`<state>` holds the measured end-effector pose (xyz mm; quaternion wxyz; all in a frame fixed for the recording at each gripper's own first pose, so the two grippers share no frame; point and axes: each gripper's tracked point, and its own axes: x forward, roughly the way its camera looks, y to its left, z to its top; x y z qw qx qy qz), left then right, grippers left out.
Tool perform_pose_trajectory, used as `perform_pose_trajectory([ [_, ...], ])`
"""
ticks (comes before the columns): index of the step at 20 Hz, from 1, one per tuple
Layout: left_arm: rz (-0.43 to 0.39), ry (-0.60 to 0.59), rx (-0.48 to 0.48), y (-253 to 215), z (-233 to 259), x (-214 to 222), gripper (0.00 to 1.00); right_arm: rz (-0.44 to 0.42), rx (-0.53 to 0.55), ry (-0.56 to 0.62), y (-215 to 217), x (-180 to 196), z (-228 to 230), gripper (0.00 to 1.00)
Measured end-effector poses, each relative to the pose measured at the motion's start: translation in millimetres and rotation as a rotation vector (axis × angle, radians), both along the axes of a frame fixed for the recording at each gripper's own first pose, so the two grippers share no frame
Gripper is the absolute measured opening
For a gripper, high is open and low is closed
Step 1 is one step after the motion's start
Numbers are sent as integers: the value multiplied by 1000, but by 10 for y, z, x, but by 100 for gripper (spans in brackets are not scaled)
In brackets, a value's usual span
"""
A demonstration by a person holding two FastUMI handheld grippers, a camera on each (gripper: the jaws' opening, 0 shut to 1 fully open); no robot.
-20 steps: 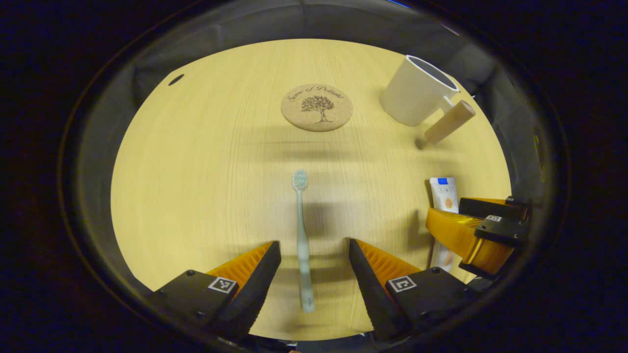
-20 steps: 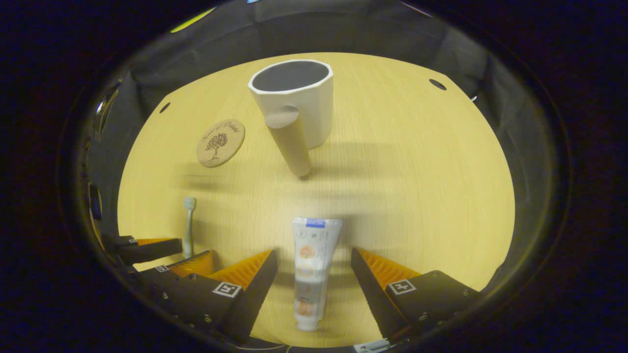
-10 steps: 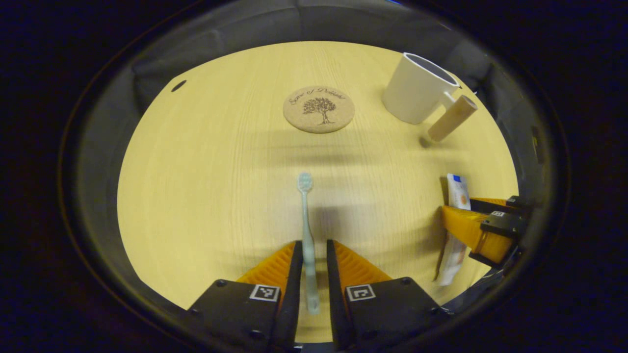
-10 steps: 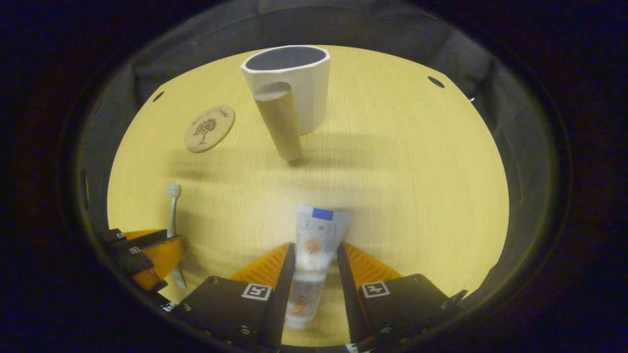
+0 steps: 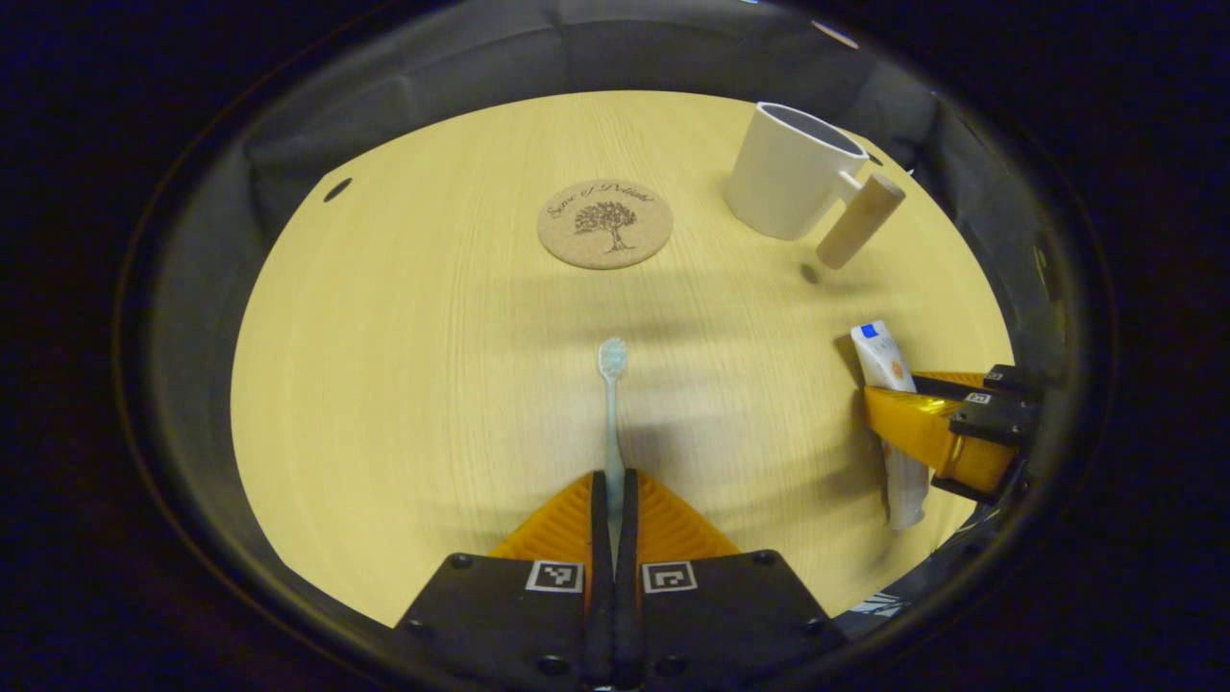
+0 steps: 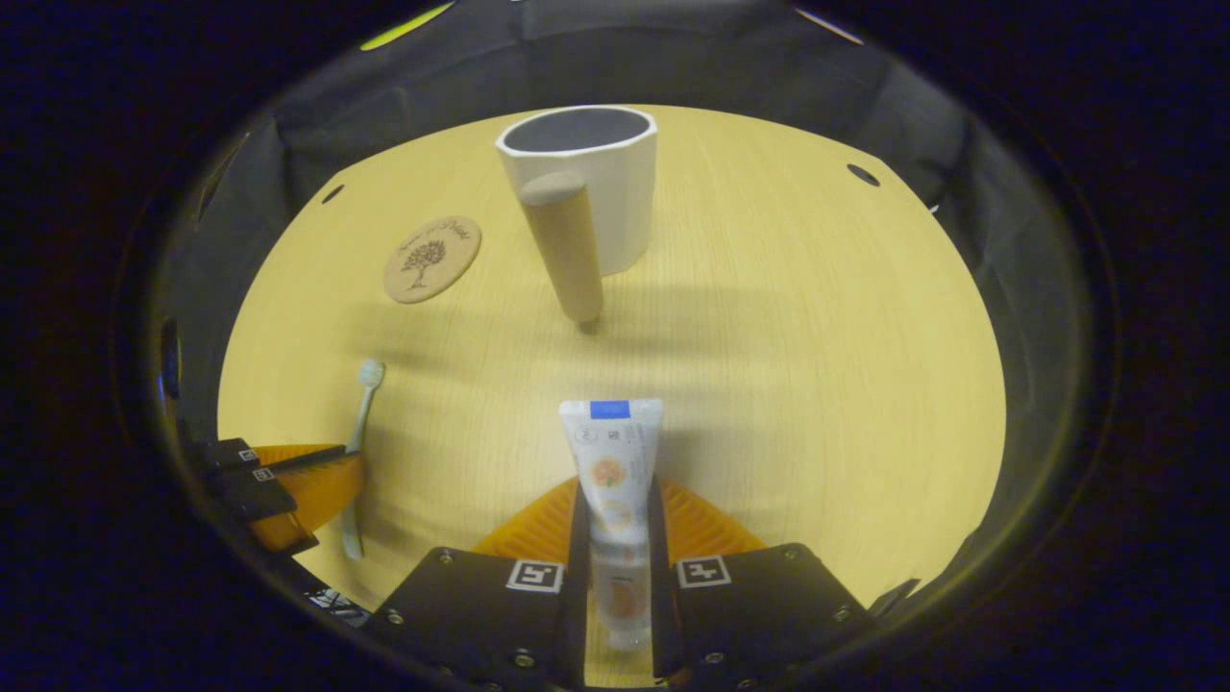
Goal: Put the toothbrush and toothpaste on the desktop into the cup, then pick up the cup and place it on the coaster on the desktop.
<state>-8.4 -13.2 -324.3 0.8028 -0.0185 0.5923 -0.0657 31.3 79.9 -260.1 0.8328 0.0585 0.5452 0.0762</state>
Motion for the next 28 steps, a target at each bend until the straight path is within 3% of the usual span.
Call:
perform_pose_trajectory([
  [6, 53, -127, -66, 43, 98, 32, 8, -21, 114, -165, 38, 69, 166, 28],
  [13, 94, -367, -155, 57, 602, 177, 8, -36, 168, -405, -38, 8, 490, 28],
  [20, 128, -548, -212, 82, 978, 451, 8, -69, 206, -627, -24, 109, 1139, 28],
  [23, 120, -617, -214, 81, 1159, 620, 8, -72, 196, -694, -43, 207, 1448, 31],
  [28, 125, -736, -267, 2, 1525, 930, 8, -83, 210, -767, -2, 421, 1804, 27],
])
